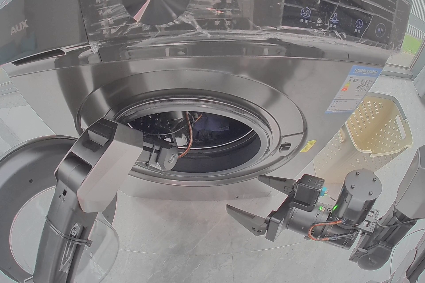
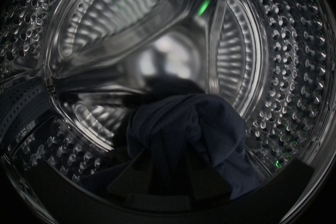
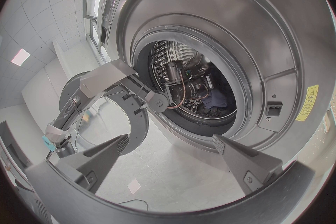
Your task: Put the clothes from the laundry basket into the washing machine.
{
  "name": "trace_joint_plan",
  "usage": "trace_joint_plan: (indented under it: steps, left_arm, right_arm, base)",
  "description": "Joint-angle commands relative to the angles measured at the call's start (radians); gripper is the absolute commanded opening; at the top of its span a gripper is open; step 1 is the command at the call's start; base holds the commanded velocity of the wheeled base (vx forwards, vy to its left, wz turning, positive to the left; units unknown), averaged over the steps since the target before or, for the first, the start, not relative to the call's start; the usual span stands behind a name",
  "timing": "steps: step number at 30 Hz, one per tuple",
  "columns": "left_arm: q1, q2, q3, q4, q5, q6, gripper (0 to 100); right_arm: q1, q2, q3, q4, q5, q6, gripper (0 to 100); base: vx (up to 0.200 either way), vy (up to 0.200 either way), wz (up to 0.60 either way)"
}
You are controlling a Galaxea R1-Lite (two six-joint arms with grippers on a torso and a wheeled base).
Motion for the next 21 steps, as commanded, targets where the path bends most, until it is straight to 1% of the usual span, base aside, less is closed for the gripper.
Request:
trace_joint_plan:
  steps: [1,10,11,12,14,15,16,17,18,19,20,21]
  left_arm:
    - [0.024,0.103,-0.144,-0.027,0.014,-0.001,0]
    - [0.016,0.092,-0.121,-0.022,0.014,-0.001,0]
    - [0.013,0.092,-0.112,-0.022,0.014,-0.001,100]
    - [0.013,0.09,-0.11,-0.022,0.014,-0.001,100]
    - [0.007,0.058,-0.047,-0.024,0.014,-0.003,100]
    - [0.007,0.058,-0.047,-0.024,0.014,-0.003,100]
    - [-0.005,0.0,0.06,-0.018,0.014,-0.005,100]
    - [-0.01,-0.035,0.123,-0.013,0.014,-0.005,100]
    - [-0.016,-0.063,0.172,-0.013,0.014,-0.003,100]
    - [-0.016,-0.063,0.172,-0.013,0.014,-0.003,100]
    - [-0.03,-0.111,0.257,-0.015,0.013,0.0,100]
    - [-0.03,-0.111,0.257,-0.015,0.013,0.0,100]
  right_arm:
    - [-0.001,0.009,-0.001,0.0,0.001,0.0,100]
    - [-0.001,0.01,-0.001,0.0,0.001,0.0,100]
    - [-0.001,0.01,-0.001,0.0,0.001,0.0,100]
    - [-0.001,0.01,-0.001,0.0,0.001,0.0,100]
    - [-0.001,0.009,0.0,0.0,0.001,0.0,100]
    - [-0.001,0.009,0.0,0.0,0.001,0.0,100]
    - [-0.001,0.009,0.0,0.0,0.001,0.0,100]
    - [-0.001,0.009,0.0,0.0,0.001,0.0,100]
    - [-0.001,0.009,0.0,0.0,0.001,0.0,100]
    - [-0.001,0.009,0.0,0.0,0.001,0.0,100]
    - [-0.001,0.009,-0.001,0.0,0.001,0.0,100]
    - [-0.001,0.009,-0.001,0.0,0.001,0.0,100]
  base:
    - [0.0,0.0,0.0]
    - [0.0,0.0,0.0]
    - [0.0,0.0,0.0]
    - [0.0,0.0,0.0]
    - [0.0,0.0,0.0]
    - [0.0,0.0,0.0]
    - [0.0,0.0,0.0]
    - [0.0,0.0,0.0]
    - [0.0,0.0,0.0]
    - [0.0,0.0,0.0]
    - [0.0,0.0,0.0]
    - [0.0,0.0,0.0]
